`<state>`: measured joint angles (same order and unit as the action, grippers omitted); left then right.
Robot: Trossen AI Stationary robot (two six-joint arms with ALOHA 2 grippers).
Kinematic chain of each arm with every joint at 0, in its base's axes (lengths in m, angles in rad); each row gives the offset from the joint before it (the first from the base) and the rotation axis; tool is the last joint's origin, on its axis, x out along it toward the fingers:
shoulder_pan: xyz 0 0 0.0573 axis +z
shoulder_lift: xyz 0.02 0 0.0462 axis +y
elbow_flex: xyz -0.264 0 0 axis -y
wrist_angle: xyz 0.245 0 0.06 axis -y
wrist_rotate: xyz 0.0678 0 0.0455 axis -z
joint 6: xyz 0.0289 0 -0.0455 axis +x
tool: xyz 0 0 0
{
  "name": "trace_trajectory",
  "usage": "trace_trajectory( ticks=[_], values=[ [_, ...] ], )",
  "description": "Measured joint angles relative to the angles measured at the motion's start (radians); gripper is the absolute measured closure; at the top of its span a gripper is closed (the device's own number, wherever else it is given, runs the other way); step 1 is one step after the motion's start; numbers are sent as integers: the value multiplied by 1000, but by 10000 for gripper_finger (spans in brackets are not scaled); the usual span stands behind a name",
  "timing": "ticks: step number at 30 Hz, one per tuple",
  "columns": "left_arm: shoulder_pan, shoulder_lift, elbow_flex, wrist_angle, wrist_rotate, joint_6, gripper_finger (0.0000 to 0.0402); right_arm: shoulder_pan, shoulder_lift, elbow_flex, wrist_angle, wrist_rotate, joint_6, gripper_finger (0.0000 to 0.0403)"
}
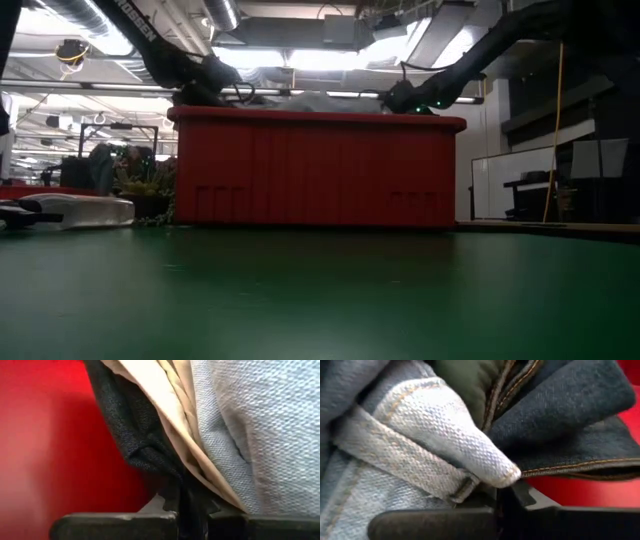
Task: Fold Laundry from Bin
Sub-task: Put the stacked clothes into the red laundry bin
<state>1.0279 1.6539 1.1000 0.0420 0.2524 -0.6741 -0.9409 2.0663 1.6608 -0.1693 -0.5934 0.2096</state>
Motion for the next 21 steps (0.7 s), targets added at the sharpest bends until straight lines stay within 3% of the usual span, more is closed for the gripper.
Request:
trace_trajectory(
  ticks=[9, 14, 21],
  values=[
    [-4, 0, 0, -3, -85, 185, 399, 1, 0, 0, -75, 110, -88, 389],
    [-4, 0, 0, -4, -105, 200, 390, -1, 0, 0, -69, 140, -87, 353],
    [-4, -2, 1, 2, -130, 240, 334, -1, -4, 2, -68, 141, -84, 293]
  ],
)
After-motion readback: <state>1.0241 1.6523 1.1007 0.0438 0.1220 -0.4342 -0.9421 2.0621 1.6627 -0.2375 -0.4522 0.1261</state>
